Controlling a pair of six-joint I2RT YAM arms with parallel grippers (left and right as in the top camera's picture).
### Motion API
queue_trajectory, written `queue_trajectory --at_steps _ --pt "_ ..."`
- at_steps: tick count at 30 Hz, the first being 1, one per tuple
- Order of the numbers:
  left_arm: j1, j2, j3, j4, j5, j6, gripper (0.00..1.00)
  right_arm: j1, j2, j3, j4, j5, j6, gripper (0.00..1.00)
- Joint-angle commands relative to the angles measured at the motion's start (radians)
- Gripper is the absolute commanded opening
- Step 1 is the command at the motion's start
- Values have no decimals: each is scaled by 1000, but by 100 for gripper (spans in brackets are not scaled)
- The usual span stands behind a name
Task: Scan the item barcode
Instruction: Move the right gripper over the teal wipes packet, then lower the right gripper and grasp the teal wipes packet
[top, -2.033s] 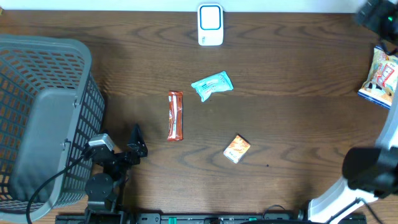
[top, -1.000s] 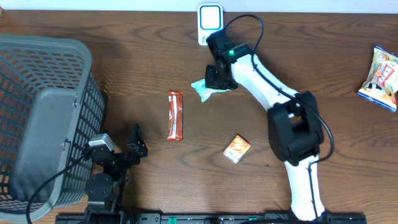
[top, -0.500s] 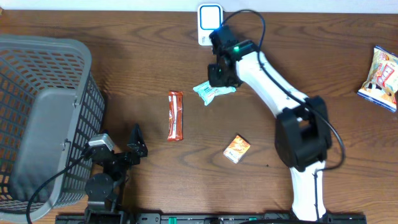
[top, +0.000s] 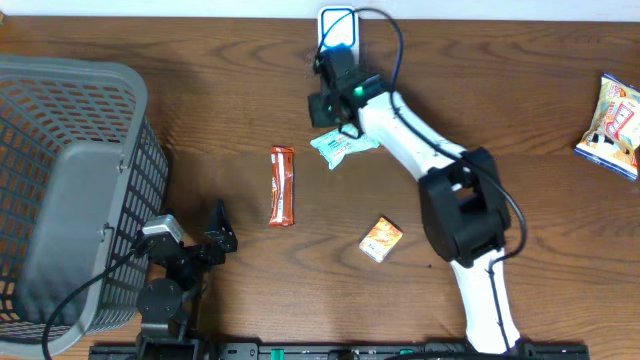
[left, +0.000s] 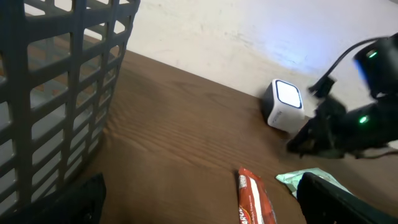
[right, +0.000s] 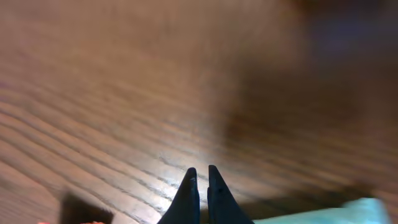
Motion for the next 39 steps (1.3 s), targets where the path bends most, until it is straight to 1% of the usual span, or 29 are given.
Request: queue_trajectory --at_steps 1,2,4,5,8,9,11,14,15,16,17,18,22,23,25,26,28,29,30,31,32,33,34,35,36,37,38,39 --pt "4 -1 -23 -32 -10 -2 98 23 24 2 -21 -2 -29 1" --pt "4 -1 -23 -31 -10 -2 98 30 37 2 -47 2 -47 1" --pt "4 -1 -23 -32 -10 -2 98 42 36 2 -159 2 -87 1" --pt "4 -1 -23 -32 -10 -2 98 42 29 2 -231 5 -132 1" --pt "4 -1 -23 -32 -10 -2 98 33 19 2 -457 116 -204 1" --pt "4 -1 -23 -32 -10 -2 98 31 19 2 -510 169 -204 1" --pt "4 -1 -23 -32 -10 -2 98 26 14 2 -546 240 -199 1" --pt "4 -1 -23 -32 -10 -2 98 25 -33 3 -563 221 -200 1" --pt "4 -1 -23 -32 -10 -2 98 29 -71 3 -563 222 -200 7" --pt "4 -1 -23 -32 -10 -2 98 32 -96 3 -558 223 -200 23" --pt "4 -1 -23 -32 -10 -2 98 35 -122 3 -542 224 -205 41" --pt "4 -1 -23 -32 -10 -2 98 38 -137 3 -504 246 -238 51" --pt "4 -1 -23 -32 -10 -2 98 38 -114 -18 -454 331 -315 52" --pt "4 -1 -23 -32 -10 -2 98 38 -109 -47 -428 346 -364 52" --pt "4 -1 -23 -32 -10 -2 98 41 -109 -93 -401 346 -416 51" --pt "4 -1 -23 -32 -10 -2 98 49 -109 -154 -360 346 -461 53" --pt "4 -1 -23 -32 -10 -2 98 51 -109 -225 -285 364 -508 65" --pt "4 -1 -23 -32 -10 -2 98 50 -109 -269 -227 402 -518 70" --pt "4 -1 -23 -32 -10 -2 98 44 -109 -330 -132 467 -518 76" --pt "4 -1 -23 -32 -10 -2 98 39 -109 -397 -32 511 -520 78" --pt "4 -1 -23 -32 -10 -2 98 37 -109 -441 16 503 -533 66" --pt "4 -1 -23 -32 -10 -2 98 34 -109 -485 29 457 -547 44" --pt "4 -1 -23 -32 -10 -2 98 25 -109 -499 7 418 -556 27" --pt "4 -1 -23 -32 -10 -2 98 14 -109 -499 -7 415 -555 23" --pt "4 -1 -23 -32 -10 -2 98 0 -109 -499 -17 415 -555 12" --pt "4 -1 -23 -32 -10 -2 98 -11 -109 -499 -23 404 -555 6" --pt "4 -1 -23 -32 -10 -2 98 -20 -109 -499 -29 385 -555 1" --pt "4 -1 -23 -32 -10 -2 98 -39 -109 -491 -51 309 -554 1"
